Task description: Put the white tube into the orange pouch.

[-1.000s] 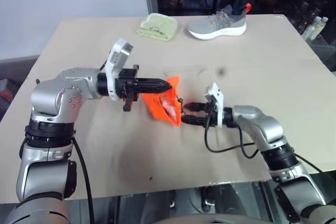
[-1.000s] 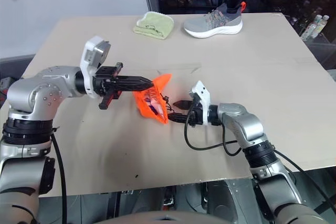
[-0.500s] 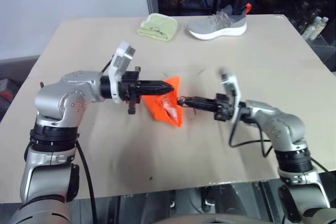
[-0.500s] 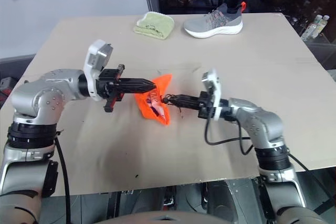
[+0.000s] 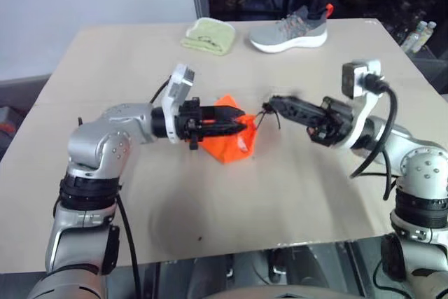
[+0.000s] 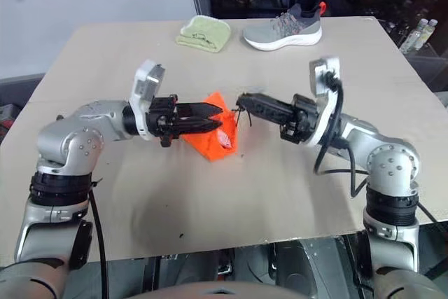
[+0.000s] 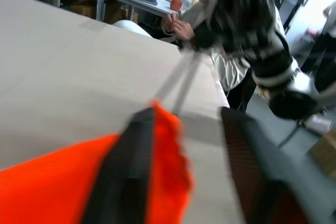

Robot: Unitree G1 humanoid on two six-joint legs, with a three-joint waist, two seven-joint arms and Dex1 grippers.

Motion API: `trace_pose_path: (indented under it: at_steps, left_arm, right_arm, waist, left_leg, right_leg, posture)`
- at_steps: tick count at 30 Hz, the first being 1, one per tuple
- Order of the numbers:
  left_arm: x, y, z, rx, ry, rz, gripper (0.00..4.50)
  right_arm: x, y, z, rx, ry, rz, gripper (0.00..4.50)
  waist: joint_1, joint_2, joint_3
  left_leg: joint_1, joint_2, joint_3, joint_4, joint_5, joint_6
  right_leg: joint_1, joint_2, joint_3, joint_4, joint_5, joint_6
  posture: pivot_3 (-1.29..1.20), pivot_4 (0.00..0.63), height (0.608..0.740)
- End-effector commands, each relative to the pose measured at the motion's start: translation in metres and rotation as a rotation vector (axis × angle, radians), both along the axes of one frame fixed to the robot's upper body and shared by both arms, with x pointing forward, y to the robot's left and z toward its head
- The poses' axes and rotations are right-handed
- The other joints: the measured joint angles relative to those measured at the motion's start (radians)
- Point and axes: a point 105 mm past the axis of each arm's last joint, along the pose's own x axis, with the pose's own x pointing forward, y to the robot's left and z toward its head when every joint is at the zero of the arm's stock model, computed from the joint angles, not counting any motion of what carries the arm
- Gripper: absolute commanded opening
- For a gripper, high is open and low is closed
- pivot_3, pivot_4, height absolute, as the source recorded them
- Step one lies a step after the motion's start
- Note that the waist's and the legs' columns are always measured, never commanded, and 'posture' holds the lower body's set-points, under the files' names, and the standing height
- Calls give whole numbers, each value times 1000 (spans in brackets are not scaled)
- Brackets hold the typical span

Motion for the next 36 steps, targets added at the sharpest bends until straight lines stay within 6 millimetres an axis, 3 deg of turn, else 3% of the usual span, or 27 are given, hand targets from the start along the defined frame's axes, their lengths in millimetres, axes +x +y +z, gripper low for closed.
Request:
trace_pose_path:
  at_steps: [1,9,26,29,32,36]
  left_arm:
    - [-10,-13,14,37,-189,-49,2509]
    - [1,-41,18,50,-375,-50,2509]
    - [0,-57,47,-21,-467,-82,2509]
    - [-1,-59,46,-24,-452,-104,1699]
    - [-1,-60,45,-26,-439,-107,374]
    - [11,-58,56,-63,-447,-56,225]
  right_arm:
    - [-10,-6,23,-52,-76,37,0]
    - [-14,-12,25,-170,-70,84,0]
    - [-14,-12,25,-194,-71,78,0]
    - [-13,-12,28,-186,-77,73,0]
    - [-13,-12,32,-168,-83,72,0]
    - [-5,-10,57,-79,-129,41,0]
  waist:
    - [5,1,0]
    - [23,0,0]
    - [23,0,0]
    - [23,0,0]
    - [23,0,0]
    - [23,0,0]
  left_leg:
    - [0,-1,0,0,0,0]
    - [0,-2,1,1,-3,5]
    - [-1,-1,1,1,-3,5]
    - [-1,-1,1,1,-3,5]
    - [-1,-1,1,1,-2,4]
    - [-1,-1,1,1,-2,4]
  right_leg:
    - [0,-1,0,0,0,0]
    - [1,-1,0,-1,0,0]
    - [1,-1,0,-1,0,1]
    - [1,-1,0,-1,0,1]
    - [1,-1,0,-1,0,1]
    - [1,-1,0,-1,0,1]
  posture:
    - [0,150,740]
    - [0,150,740]
    - [0,150,740]
    - [0,150,740]
    - [0,150,740]
    - [0,150,740]
